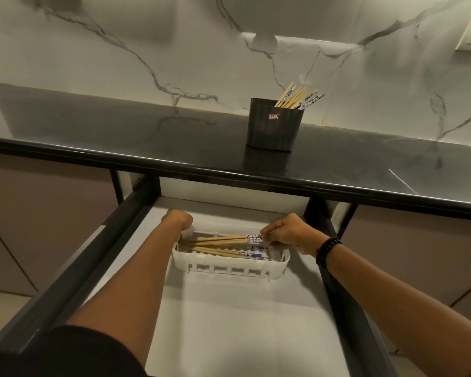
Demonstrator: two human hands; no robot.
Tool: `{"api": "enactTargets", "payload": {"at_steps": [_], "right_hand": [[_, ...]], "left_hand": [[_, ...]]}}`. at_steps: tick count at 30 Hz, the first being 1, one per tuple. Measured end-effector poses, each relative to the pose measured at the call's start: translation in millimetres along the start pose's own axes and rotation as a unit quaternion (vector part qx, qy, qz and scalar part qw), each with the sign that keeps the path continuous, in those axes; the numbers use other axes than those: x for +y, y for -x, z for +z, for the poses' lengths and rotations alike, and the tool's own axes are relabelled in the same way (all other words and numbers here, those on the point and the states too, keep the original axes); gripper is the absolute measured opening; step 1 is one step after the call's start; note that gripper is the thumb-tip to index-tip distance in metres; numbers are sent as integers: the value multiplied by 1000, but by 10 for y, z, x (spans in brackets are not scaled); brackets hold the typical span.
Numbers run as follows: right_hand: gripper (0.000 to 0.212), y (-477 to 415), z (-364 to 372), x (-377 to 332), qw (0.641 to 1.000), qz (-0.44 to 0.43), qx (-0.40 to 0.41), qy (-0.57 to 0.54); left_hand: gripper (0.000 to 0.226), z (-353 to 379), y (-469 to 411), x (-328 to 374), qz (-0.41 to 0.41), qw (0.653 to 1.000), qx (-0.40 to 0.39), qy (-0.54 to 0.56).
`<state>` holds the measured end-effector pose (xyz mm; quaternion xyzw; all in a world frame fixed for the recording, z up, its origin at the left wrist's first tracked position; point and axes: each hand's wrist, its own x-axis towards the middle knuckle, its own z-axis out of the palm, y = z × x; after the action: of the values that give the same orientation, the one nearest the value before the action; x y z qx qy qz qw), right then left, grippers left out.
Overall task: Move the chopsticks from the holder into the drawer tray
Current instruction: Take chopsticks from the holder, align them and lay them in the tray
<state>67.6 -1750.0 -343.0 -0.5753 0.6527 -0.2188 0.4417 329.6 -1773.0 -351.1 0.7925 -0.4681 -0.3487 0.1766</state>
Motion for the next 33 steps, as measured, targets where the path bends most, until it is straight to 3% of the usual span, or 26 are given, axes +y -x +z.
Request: {"api": "enactTargets", "payload": {"at_steps": [4, 9, 14, 21, 29, 33], "right_hand": [[25, 19, 33, 8, 985, -65, 17, 158], [36, 6, 59, 22, 940, -112, 35, 320], [35, 8, 70, 31, 908, -153, 75, 381], [26, -32, -13, 8, 928, -194, 74, 309], [16, 48, -250, -308, 923, -302, 195, 139], [14, -35, -562, -564, 903, -319, 279, 73]], "left_hand": [[16, 21, -60, -26, 9, 999, 26, -31], [17, 60, -96, -37, 23, 997, 51, -58], [15, 74, -117, -42, 28, 997, 58, -52], [20, 31, 71, 27, 66, 989, 98, -87], [32, -160, 638, 649, 337, 901, 260, -88], [28, -174, 669, 903, 403, 866, 285, -73]]}}
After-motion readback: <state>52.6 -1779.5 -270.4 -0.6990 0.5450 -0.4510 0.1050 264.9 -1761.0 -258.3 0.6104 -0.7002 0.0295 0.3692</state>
